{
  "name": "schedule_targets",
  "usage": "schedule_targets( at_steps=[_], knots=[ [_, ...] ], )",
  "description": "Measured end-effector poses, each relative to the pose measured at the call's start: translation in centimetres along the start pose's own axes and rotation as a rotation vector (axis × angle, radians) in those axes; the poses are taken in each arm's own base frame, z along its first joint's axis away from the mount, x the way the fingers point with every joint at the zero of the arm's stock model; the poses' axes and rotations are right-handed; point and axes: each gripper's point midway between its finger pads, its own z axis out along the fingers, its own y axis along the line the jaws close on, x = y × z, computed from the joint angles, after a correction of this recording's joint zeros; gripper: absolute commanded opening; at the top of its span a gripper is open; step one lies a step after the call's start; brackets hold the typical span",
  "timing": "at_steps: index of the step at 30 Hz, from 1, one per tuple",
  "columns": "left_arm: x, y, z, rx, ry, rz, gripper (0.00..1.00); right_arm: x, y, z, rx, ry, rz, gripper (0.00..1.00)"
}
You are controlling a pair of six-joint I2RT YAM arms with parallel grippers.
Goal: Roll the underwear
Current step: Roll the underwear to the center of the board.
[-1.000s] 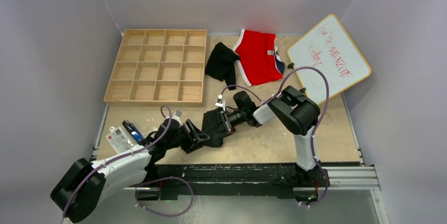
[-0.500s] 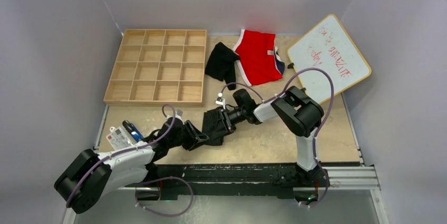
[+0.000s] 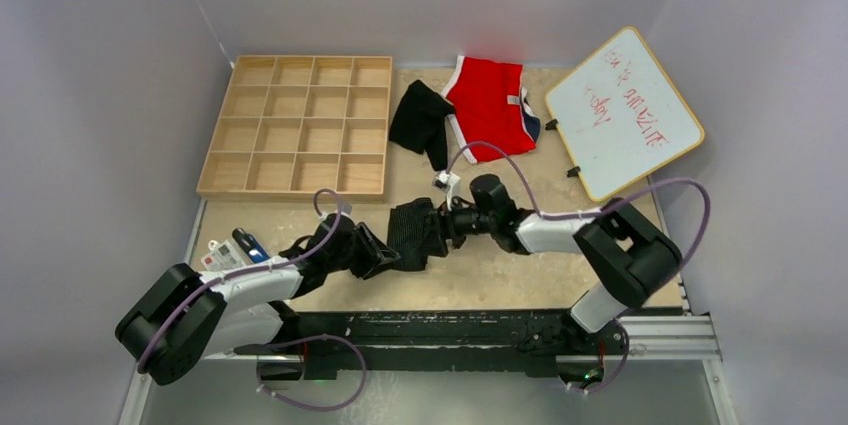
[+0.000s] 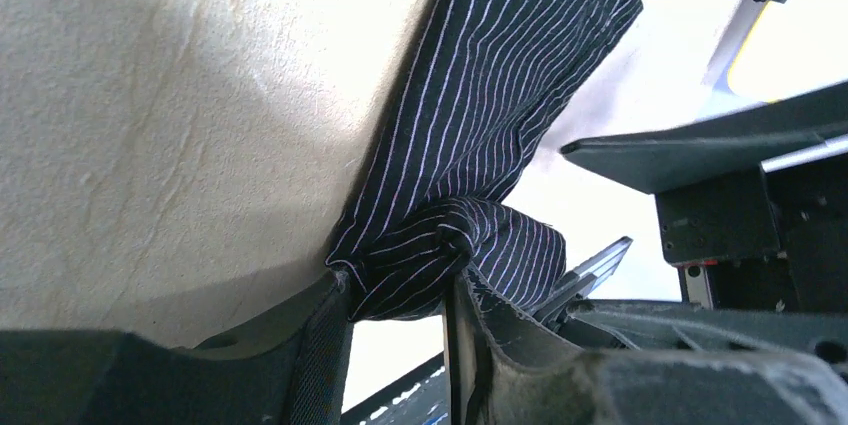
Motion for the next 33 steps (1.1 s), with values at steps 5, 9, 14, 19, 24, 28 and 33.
schedule_targets(
  at_steps=[5,9,14,19,24,28,33],
  knots=[
    [-0.1,-0.2,0.1,-0.003,0.001,0.001,0.32,0.0,0.8,-1.1,0.045,-0.119,-0.326,0.73],
    [-0.1,-0.3,0.1,-0.004,0.001,0.000,0.32,0.1,2.7,0.2,0.033,-0.142,-0.538,0.71],
    [-0.1,-0.3,0.1,-0.005,0.001,0.000,0.32,1.4,3.4,1.9,0.049,-0.121,-0.653,0.62],
    [-0.1,-0.3,0.0,-0.006,-0.002,0.000,0.32,2.0,2.5,2.6,0.121,-0.108,-0.684,0.50],
    [-0.2,-0.1,-0.3,-0.017,-0.008,-0.001,0.33,1.5,2.1,2.5,0.161,-0.139,-0.700,0.31],
    [-0.2,0.0,-0.5,-0.021,-0.013,-0.001,0.34,1.6,2.3,2.6,0.155,-0.141,-0.693,0.39],
    [-0.3,0.1,-0.6,-0.028,-0.016,-0.002,0.33,1.9,2.2,2.7,0.151,-0.143,-0.655,0.62]
  ],
)
